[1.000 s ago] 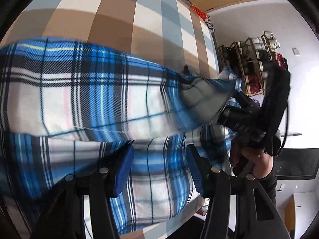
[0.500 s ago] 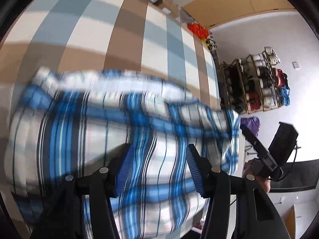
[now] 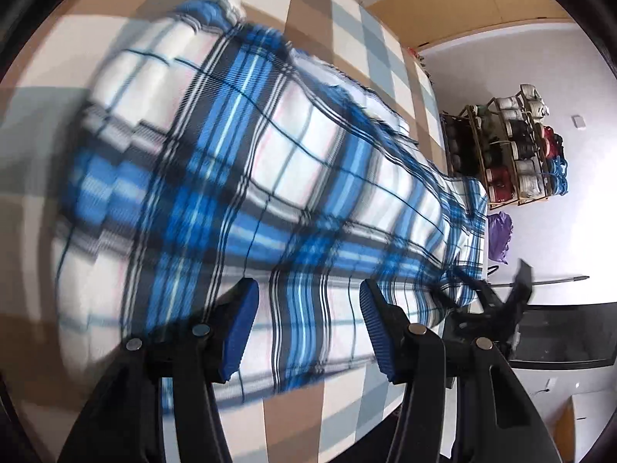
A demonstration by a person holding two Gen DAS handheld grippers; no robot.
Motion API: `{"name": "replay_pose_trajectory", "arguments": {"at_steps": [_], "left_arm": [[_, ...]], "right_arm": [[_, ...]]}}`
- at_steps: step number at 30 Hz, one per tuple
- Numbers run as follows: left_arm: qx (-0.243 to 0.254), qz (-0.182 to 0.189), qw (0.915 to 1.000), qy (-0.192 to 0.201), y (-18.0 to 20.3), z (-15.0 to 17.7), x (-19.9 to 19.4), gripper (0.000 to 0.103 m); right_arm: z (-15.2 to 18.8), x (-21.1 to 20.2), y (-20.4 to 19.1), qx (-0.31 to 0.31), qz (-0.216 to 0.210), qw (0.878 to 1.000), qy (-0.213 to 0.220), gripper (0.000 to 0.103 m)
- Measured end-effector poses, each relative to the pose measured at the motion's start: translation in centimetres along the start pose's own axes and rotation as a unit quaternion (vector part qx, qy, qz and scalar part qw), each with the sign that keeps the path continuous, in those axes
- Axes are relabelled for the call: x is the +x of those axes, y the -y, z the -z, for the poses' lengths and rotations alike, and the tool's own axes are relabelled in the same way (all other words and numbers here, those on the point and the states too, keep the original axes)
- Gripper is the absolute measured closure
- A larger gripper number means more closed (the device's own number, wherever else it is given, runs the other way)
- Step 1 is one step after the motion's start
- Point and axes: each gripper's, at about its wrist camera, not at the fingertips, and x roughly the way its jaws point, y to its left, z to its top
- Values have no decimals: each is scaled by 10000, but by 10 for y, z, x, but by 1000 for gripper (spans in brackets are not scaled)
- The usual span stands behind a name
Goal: Fold large clothes
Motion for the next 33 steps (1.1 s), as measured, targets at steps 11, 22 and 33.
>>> {"name": "replay_pose_trajectory", "arguments": {"at_steps": [11,22,33], "left_arm": [[-308,729,9961,380,-34,55,-19,54],[-1156,929,9871,605,-67,41,-19,49],[-1152,814,9857,921,-49,33,-5,44]], "right_arm": [[101,-77,40,2224,-1834,9480,1345,0],[97,-22,75,3690,-1929,9038,990,0],[80,-13,62,3900,-761,9058,1471,0]]}}
